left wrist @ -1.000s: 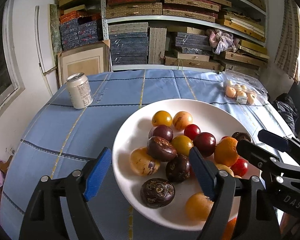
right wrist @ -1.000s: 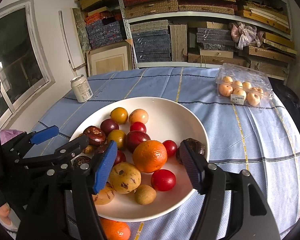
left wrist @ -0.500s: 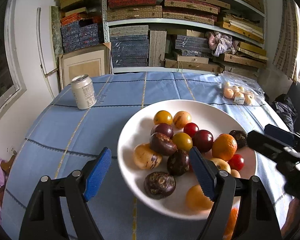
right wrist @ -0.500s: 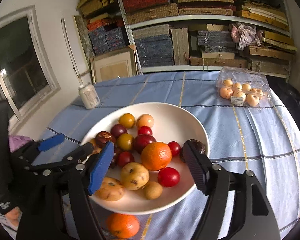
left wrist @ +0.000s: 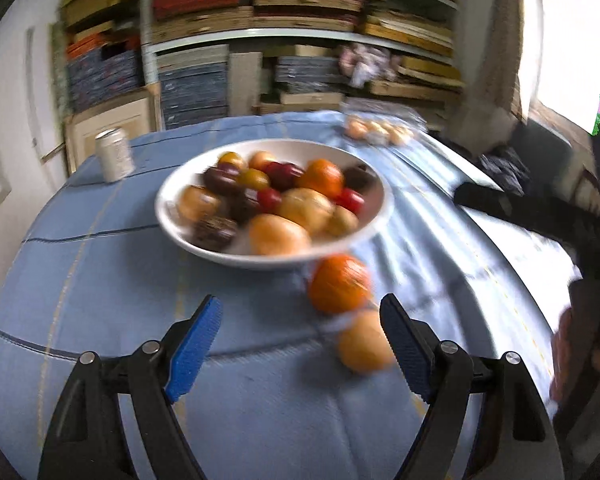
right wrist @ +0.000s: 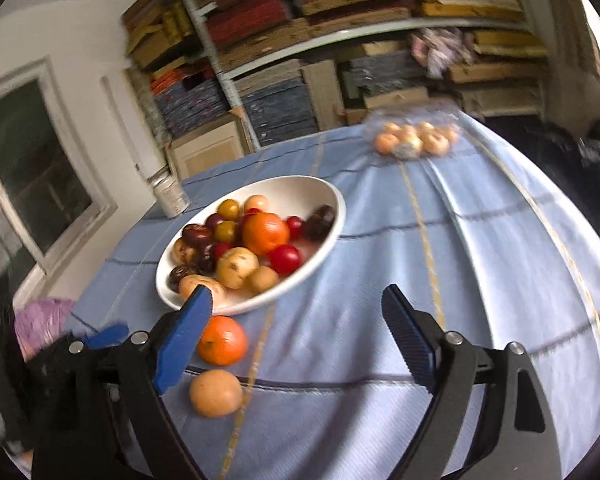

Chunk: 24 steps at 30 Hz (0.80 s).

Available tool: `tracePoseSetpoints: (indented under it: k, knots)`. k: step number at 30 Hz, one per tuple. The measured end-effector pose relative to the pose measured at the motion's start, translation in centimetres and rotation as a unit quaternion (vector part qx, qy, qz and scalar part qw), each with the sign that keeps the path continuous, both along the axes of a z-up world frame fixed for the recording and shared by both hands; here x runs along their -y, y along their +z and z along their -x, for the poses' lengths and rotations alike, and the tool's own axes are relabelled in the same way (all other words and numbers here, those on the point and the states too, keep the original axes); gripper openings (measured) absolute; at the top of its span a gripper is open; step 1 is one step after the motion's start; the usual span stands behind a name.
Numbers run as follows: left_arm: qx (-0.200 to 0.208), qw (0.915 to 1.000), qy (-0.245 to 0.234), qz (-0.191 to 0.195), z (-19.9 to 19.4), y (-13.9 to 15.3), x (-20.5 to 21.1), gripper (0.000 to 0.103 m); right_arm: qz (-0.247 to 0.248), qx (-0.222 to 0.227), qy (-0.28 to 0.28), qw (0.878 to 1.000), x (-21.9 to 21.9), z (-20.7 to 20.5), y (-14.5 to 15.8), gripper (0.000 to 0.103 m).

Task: Organize fruits
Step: 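Move both tools back and close the left tool on the pale grapefruit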

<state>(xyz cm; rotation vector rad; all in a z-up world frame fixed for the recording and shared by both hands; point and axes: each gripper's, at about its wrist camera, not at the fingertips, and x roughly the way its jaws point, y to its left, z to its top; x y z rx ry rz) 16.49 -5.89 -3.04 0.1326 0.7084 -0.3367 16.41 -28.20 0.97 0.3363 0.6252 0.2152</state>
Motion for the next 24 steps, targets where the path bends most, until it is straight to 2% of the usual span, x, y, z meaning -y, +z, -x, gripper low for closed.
tracePoseSetpoints:
  k: [4, 13, 15, 17, 19, 24]
  knots:
    - [0.002, 0.9996, -0.01, -0.025, 0.8, -1.1, 1.8, 0.082, -0.059, -0.009, -0.02, 0.998, 2.5, 0.4, -0.3, 0.085]
    - [-0.021, 0.999, -0.023, -0.034, 0.2, -2.6, 3.1, 0.081, -0.058, -0.02, -0.015, 0.998, 2.4, 0.2, -0.3, 0.088]
    - [-0.026, 0.9983, -0.031, -0.042, 0.2, -3.0, 3.5, 0.074, -0.045, -0.024, -0.011, 0.999, 1.8, 0.1, -0.3, 0.088]
    - [-0.035, 0.9973, -0.04, -0.051, -0.1, -3.6, 4.0, 0.057, -0.033, -0.028, -0.001, 0.999, 1.1, 0.0, -0.4, 0.088]
    - [-0.044, 0.9962, -0.045, -0.06, -0.3, -4.2, 4.3, 0.049, -0.024, -0.029, 0.009, 0.999, 0.4, -0.1, -0.5, 0.088]
    - [-0.054, 0.9967, -0.044, -0.042, -0.7, -4.3, 3.8, 0.049, -0.026, -0.037, 0.01, 0.999, 0.4, -0.3, -1.0, 0.088]
